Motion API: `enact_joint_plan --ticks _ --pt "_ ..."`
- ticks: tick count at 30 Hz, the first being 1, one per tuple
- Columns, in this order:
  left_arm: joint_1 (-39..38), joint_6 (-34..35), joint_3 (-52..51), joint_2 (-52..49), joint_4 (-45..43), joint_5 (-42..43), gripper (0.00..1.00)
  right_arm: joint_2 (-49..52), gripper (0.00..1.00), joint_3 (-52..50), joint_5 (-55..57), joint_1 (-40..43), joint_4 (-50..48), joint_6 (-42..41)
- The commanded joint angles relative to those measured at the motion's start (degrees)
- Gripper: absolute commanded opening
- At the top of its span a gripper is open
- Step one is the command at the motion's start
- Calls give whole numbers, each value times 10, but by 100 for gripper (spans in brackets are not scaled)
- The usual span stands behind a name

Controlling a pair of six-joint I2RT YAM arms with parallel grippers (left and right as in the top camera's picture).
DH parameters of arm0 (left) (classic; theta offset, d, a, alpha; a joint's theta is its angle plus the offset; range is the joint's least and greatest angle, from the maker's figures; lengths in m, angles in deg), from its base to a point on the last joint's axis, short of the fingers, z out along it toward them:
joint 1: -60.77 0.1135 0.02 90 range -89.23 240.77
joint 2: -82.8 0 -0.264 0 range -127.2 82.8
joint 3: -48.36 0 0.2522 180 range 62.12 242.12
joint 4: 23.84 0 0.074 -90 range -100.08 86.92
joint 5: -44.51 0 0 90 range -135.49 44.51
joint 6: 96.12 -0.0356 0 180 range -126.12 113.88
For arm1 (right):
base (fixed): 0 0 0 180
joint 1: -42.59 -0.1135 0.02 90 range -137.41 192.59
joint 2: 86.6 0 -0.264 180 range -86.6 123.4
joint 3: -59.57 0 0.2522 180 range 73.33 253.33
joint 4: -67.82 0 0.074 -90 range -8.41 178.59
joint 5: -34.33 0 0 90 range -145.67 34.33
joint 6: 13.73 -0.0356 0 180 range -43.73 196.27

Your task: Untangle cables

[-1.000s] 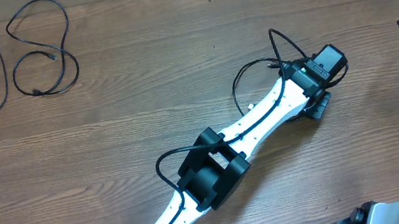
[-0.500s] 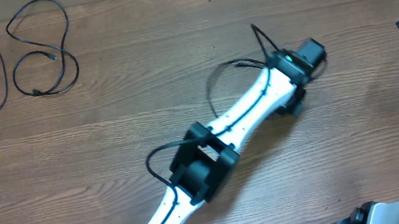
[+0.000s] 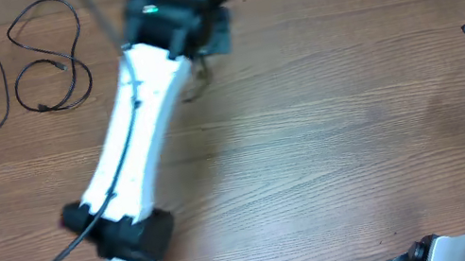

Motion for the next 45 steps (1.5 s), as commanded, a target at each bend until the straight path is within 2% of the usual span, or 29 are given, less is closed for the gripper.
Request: enact_joint_plan --ticks 1,4,10,12,14,16,19,24,28,32,34,36,37,41,45 --pt "63 -5 9 89 21 -52 4 -9 100 14 -1 1 -2 -2" --pt "125 24 9 149 33 -68 4 -9 100 14 -1 1 -2 -2" --pt "227 32 9 231 64 -99 4 -9 100 14 -1 1 -2 -2" --pt "262 60 9 247 98 -141 4 -9 100 14 -1 1 -2 -2" --pt "322 123 9 257 150 -200 4 -9 100 14 -1 1 -2 -2" --pt "369 132 3 258 150 -209 4 -9 100 14 -1 1 -2 -2" --pt "433 210 -7 252 150 -203 4 -9 100 14 -1 1 -2 -2" --pt "528 282 -83 242 150 -198 4 -9 100 14 -1 1 -2 -2" --pt "613 355 -213 242 143 -211 4 -9 100 14 -1 1 -2 -2" --pt "665 362 -356 242 33 -179 4 -9 100 14 -1 1 -2 -2" --pt "670 356 -449 239 -69 -176 4 -9 100 14 -1 1 -2 -2" --pt "669 312 -512 229 -174 -176 4 -9 100 14 -1 1 -2 -2" --pt "668 267 -549 219 -248 -176 4 -9 100 14 -1 1 -2 -2" --pt "668 165 -609 170 -420 -176 4 -9 100 14 -1 1 -2 -2" --pt "664 143 -612 99 -482 -166 4 -9 100 14 -1 1 -2 -2"
